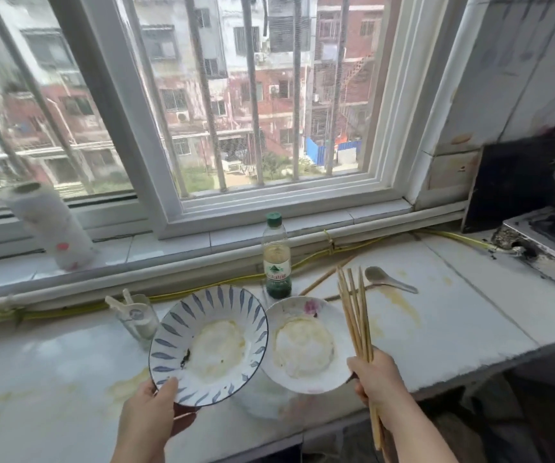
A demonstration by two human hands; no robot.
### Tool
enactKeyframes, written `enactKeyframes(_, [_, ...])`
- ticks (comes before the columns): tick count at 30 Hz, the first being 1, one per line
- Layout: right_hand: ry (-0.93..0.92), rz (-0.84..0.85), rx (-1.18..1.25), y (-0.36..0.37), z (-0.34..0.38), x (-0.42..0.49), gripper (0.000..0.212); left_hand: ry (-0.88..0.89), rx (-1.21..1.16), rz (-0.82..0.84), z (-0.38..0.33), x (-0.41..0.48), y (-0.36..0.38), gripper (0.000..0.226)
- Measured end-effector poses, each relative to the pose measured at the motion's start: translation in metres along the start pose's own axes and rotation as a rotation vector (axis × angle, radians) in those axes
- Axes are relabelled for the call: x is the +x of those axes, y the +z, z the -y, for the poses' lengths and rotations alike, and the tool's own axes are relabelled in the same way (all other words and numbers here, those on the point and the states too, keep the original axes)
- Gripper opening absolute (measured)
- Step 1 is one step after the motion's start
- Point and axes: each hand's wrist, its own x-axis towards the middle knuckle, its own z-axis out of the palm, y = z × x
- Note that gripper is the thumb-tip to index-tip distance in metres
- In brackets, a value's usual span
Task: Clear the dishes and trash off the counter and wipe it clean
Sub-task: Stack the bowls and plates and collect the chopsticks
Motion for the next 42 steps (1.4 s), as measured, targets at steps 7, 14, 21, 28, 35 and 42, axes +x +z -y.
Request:
enactKeyframes(7, [-0.034, 0.042, -0.110, 0.044, -0.002, -0.017, 0.010, 0.007, -0.001, -0.026, 0.007, 0.001, -0.040, 0.013])
enactKeyframes(14, [-0.063, 0.000, -0.217, 0.049, 0.002, -0.019, 0.007, 0.016, 0.038, 0.041, 0.010, -0.002, -0.031, 0.015])
enactKeyframes(21, [-0.097, -0.033, -0.287, 0.047, 0.000, -0.023, 0.015, 0.034, 0.124, 0.139, 0.004, -0.002, 0.006, 0.015])
enactKeyframes(28, [-0.096, -0.013, -0.285, 0.037, -0.003, -0.021, 0.018, 0.030, 0.198, 0.177, 0.009, 0.001, 0.040, 0.016])
enactKeyframes(35, [-0.117, -0.037, -0.246, 0.004, 0.011, 0.020, 0.013, 0.014, 0.336, 0.048, 0.028, 0.028, 0.057, 0.017])
enactKeyframes(42, [-0.144, 0.056, -0.292, -0.014, 0.032, 0.076, 0.008, 0.082, 0.582, -0.112, 0.028, 0.018, 0.083, 0.017])
